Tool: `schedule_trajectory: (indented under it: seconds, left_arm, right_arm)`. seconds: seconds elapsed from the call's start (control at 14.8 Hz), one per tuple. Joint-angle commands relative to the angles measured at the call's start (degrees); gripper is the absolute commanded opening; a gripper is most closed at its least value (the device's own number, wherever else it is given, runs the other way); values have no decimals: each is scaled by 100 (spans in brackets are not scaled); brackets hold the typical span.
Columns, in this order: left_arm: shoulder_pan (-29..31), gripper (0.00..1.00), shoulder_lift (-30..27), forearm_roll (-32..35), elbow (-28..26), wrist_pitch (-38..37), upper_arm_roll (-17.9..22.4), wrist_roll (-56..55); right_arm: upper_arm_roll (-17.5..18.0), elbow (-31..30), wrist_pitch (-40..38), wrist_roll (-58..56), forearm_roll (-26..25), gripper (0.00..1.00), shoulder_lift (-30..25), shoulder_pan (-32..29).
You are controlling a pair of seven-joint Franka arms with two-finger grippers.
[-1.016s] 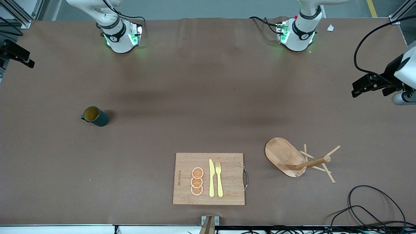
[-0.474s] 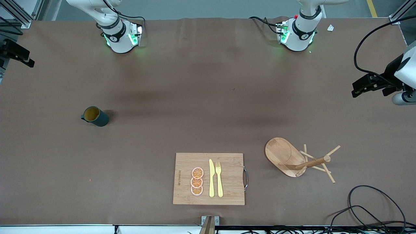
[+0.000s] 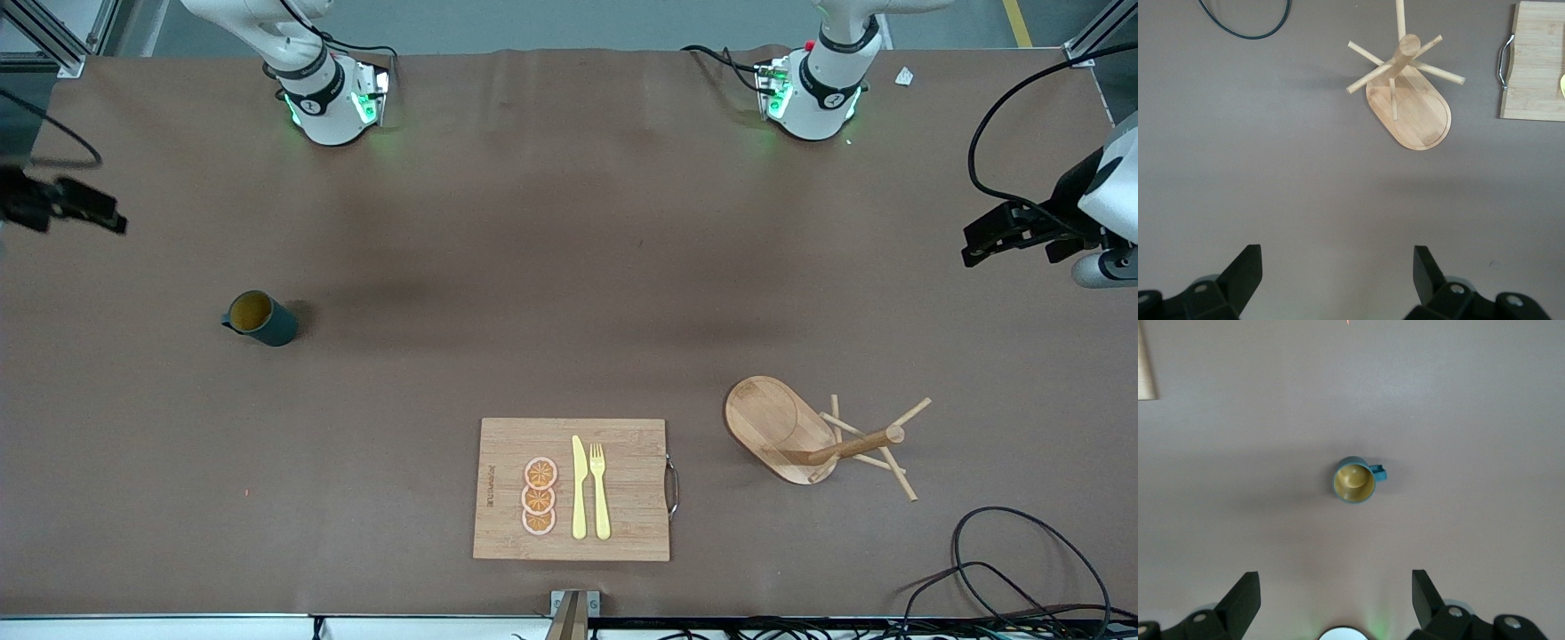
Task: Pass cup and hang on rack
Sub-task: 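Reach the right gripper toward the teal mug, then grasp the teal mug rim with the right gripper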
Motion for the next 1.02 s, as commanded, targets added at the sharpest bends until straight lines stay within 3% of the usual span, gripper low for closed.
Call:
schedule_trajectory:
  seconds: [0.0, 0.34, 0.61, 0.95]
  left_arm:
    - [30, 100, -20, -88, -8, 5, 0, 88]
    - [30, 100, -29, -88, -8, 5, 0, 88]
    - [30, 100, -29, -97, -8, 5, 0, 79]
    - [30, 100, -20, -97, -8, 5, 0, 88]
  right_arm:
    - [10, 60, 262, -201, 93, 100, 505, -25]
    - [10, -1397, 1781, -1307, 93, 100, 558, -121]
    - [1, -2601, 3249, -2809, 277, 100, 593, -227]
    - [1, -2920, 3893, -4374, 330, 100, 1181, -499]
